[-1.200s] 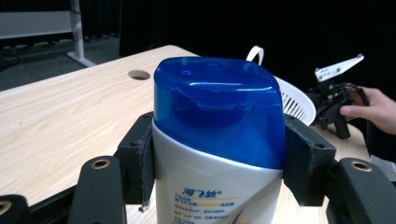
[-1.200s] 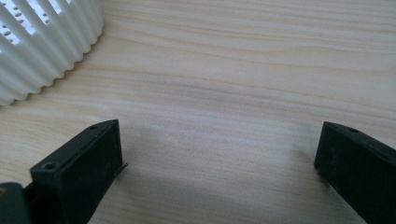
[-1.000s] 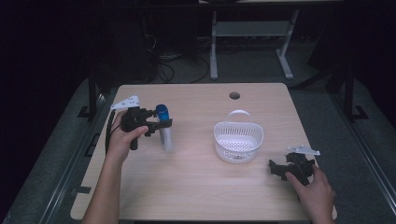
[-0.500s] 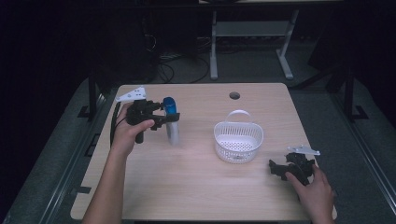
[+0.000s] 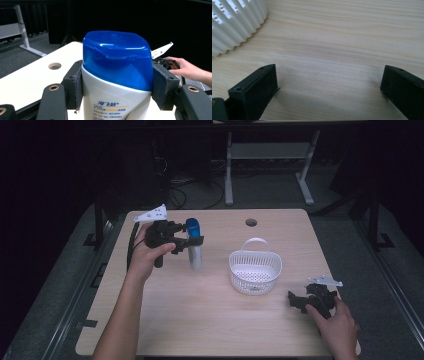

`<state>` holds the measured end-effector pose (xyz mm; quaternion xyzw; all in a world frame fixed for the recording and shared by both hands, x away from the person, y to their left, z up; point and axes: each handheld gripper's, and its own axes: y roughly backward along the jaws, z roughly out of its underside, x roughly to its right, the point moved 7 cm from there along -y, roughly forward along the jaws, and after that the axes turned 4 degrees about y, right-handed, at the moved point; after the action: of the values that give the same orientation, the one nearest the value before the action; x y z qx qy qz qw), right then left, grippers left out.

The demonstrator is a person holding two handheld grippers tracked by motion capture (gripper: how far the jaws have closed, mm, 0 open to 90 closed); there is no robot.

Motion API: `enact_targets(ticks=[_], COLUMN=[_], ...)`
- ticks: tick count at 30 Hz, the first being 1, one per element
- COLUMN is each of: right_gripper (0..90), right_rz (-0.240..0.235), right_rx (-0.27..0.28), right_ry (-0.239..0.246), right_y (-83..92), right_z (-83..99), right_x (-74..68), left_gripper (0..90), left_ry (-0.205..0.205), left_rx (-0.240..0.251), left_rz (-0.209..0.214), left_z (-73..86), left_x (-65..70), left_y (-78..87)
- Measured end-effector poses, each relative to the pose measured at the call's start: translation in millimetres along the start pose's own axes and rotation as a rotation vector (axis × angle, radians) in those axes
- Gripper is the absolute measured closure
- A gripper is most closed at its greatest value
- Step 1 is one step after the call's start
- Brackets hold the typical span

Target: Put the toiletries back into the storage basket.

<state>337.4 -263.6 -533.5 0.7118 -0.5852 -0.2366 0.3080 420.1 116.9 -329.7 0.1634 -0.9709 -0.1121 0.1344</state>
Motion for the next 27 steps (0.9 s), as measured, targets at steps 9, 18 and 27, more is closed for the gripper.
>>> enact_targets(ticks=[9,18,27], right_gripper=[0.4,0.4,0.4], right_rz=[0.0,0.0,0.0], right_rx=[0.0,0.0,0.0], right_ry=[0.0,0.0,0.0], right_y=[0.0,0.0,0.0], right_z=[0.0,0.0,0.0], right_x=[0.0,0.0,0.0], left_gripper=[37.1,37.2,37.2], left_ry=[-0.019,-0.036,-0.049], left_rx=[0.0,0.005,0.004], left_rz=[0.034,0.064,0.088], left_z=[-11.3,-20.3,-27.2], left_x=[9.2,17.5,24.8], left_y=[-16.2,-30.2,-44.7])
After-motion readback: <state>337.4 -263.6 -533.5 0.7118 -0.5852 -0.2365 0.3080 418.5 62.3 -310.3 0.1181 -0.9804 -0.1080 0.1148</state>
